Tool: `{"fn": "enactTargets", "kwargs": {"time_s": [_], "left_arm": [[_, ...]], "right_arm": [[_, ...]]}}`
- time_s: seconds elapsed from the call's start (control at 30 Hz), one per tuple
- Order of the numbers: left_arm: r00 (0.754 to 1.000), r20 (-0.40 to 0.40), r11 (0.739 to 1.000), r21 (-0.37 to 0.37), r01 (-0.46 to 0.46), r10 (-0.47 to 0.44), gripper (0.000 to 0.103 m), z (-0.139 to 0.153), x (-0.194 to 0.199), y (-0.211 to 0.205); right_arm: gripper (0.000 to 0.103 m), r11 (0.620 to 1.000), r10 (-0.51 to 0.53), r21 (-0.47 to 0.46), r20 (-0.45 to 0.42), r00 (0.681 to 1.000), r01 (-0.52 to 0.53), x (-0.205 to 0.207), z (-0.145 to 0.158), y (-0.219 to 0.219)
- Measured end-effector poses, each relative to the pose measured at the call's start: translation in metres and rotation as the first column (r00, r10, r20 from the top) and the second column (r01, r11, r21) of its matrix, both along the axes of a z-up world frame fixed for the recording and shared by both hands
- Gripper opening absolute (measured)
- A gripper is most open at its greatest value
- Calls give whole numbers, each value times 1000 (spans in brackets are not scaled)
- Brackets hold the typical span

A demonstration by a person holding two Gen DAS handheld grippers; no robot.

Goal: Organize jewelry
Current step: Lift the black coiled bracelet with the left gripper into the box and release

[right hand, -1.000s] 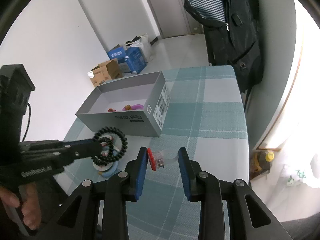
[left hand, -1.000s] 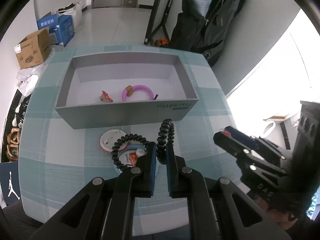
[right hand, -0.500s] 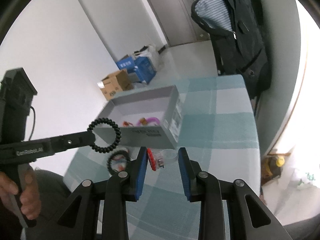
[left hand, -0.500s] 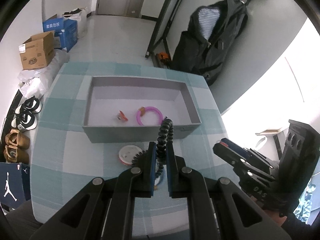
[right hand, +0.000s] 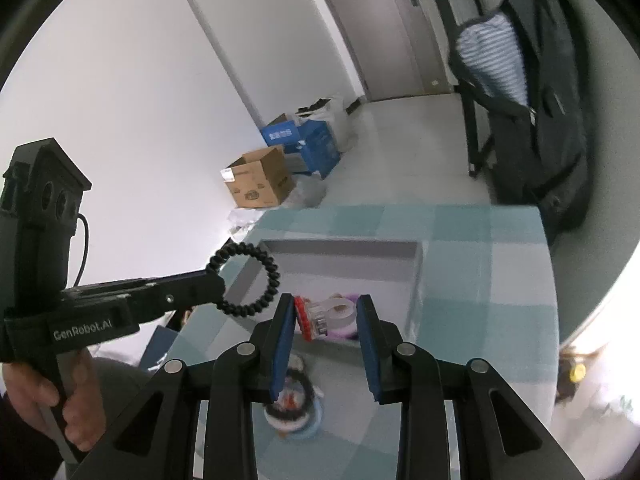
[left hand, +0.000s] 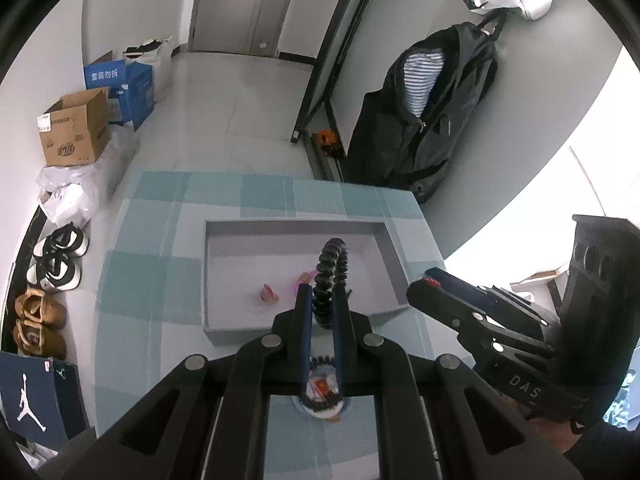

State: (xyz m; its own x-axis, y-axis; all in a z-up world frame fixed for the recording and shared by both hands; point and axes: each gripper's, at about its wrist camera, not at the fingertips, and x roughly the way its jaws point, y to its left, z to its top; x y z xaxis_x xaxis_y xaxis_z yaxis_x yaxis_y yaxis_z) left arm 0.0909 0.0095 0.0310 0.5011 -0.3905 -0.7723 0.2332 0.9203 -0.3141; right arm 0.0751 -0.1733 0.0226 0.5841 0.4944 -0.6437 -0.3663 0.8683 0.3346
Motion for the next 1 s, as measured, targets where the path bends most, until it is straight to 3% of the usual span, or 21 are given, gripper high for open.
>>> {"fn": "enactTargets", "kwargs": {"time_s": [0.63, 0.93, 1.0], "left_arm": [[998, -63, 998, -52, 17, -21, 5, -24, 42, 20], [994, -85, 992, -111, 53, -63, 5, -34, 53, 20], [993, -103, 990, -135, 46, -60, 6, -38, 56, 22]], "right_arm": [[30, 997, 77, -5, -46, 996, -77, 59, -13, 29], [31, 999, 37, -8, -99, 994, -38, 74, -29, 31], [37, 1000, 20, -7, -109, 994, -21, 76, -32, 28]]}}
